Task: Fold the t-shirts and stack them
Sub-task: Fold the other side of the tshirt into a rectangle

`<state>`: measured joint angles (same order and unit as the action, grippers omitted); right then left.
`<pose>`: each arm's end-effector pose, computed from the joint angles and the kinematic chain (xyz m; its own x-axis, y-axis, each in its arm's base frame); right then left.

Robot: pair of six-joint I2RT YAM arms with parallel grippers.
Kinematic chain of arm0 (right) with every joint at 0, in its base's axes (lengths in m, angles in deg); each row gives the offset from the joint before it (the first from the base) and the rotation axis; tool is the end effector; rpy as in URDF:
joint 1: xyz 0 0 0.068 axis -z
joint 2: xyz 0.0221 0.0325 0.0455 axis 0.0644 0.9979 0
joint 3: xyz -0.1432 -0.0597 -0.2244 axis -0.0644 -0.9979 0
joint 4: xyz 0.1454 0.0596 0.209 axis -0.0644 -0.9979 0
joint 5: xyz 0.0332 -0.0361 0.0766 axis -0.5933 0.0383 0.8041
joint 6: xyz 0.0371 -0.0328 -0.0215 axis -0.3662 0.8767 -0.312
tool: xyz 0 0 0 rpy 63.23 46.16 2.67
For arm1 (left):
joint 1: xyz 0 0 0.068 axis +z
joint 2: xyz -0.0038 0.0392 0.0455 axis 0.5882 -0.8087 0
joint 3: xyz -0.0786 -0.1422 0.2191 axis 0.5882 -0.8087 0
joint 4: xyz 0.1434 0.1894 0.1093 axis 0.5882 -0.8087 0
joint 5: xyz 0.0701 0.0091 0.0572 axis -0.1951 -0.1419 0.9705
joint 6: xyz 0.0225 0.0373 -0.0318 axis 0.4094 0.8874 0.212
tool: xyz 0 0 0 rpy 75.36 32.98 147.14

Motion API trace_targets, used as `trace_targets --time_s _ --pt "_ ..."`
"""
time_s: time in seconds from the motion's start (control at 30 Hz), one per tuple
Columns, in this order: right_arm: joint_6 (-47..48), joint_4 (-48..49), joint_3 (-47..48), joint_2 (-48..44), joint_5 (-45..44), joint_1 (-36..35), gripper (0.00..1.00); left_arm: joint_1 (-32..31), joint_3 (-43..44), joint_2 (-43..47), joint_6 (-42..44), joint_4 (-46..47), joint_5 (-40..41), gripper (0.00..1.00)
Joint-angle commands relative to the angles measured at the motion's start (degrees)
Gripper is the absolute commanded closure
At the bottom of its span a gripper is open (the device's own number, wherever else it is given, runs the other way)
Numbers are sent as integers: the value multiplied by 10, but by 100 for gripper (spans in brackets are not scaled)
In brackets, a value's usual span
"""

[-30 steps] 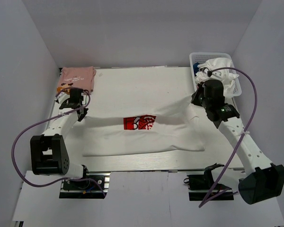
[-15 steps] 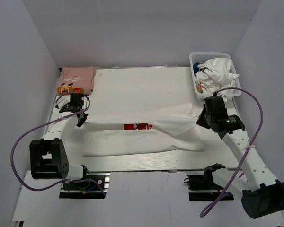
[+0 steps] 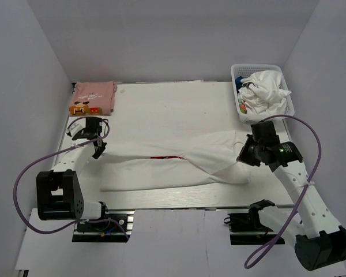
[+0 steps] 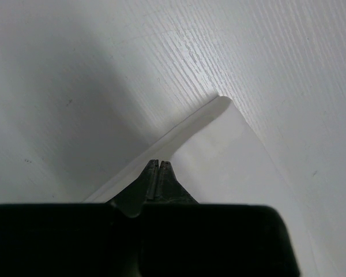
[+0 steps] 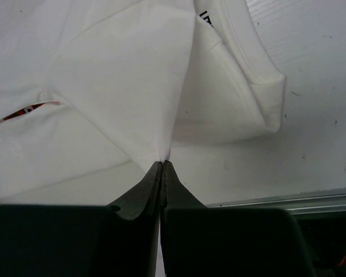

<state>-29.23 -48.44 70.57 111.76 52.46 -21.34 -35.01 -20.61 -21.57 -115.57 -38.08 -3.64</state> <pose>0.1657 0.0489 0.3024 -0.7521 0.3983 -0.5250 0.2735 0.9135 0.3012 0.2479 0.0194 0.2024 -0.4083 -0.7289 -0.5496 -0.8401 0.5355 -0.0862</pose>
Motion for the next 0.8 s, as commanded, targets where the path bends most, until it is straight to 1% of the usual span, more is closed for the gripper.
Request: trace_targets --time_s 0.0,0.13,0.23,0.3,0.33,0.37,0.4,0.43,0.47,0.5,0.53,0.57,0.6,0.63,0.67,0.7,0.73,0.77 --pt "-22 -44 37 -23 -29 2 100 4 15 -7 -6 -2 13 100" --pt "-27 -45 22 -21 -32 3 100 4 20 -23 -6 6 -15 100" --pt "-33 -27 -26 -12 -37 2 100 4 20 -29 -6 -2 -9 100" --pt "-42 -17 -70 -5 -65 2 100 4 20 -29 -6 -11 -2 100" --pt "-56 -18 -78 -1 -82 6 100 4 20 -29 -6 -18 4 95" --pt "-66 -18 -92 16 -90 5 100 4 20 -29 -11 -28 4 66" --pt "-73 -16 -99 23 -101 5 97 4 20 -29 -11 -34 4 50" --pt "-80 -15 -104 41 -102 9 97 4 20 -29 -17 -46 10 23" --pt "-79 -12 -104 48 -98 9 97 4 20 -29 -17 -51 10 23" --pt "-80 -8 -100 55 -100 8 86 4 20 -29 -30 -56 17 5" --pt "-77 -8 -97 67 -104 9 74 4 20 -29 -36 -62 17 0" --pt "-66 -7 -95 74 -111 9 63 4 25 -29 -36 -67 17 0" --pt "-64 -10 -72 79 -119 9 42 4 31 -29 -41 -67 17 0" --pt "-60 -17 -61 86 -153 9 35 4 46 -29 -41 -74 17 0" --pt "-57 -16 -40 89 -163 8 29 4 55 -29 -41 -79 17 0" --pt "-48 -16 -22 95 -180 6 21 4 71 -24 -41 -87 17 0" --pt "-38 1 -7 98 -183 8 10 -2 77 -19 -41 -87 24 0" --pt "-17 15 -2 98 -172 6 10 -7 77 -8 -41 -87 24 0"
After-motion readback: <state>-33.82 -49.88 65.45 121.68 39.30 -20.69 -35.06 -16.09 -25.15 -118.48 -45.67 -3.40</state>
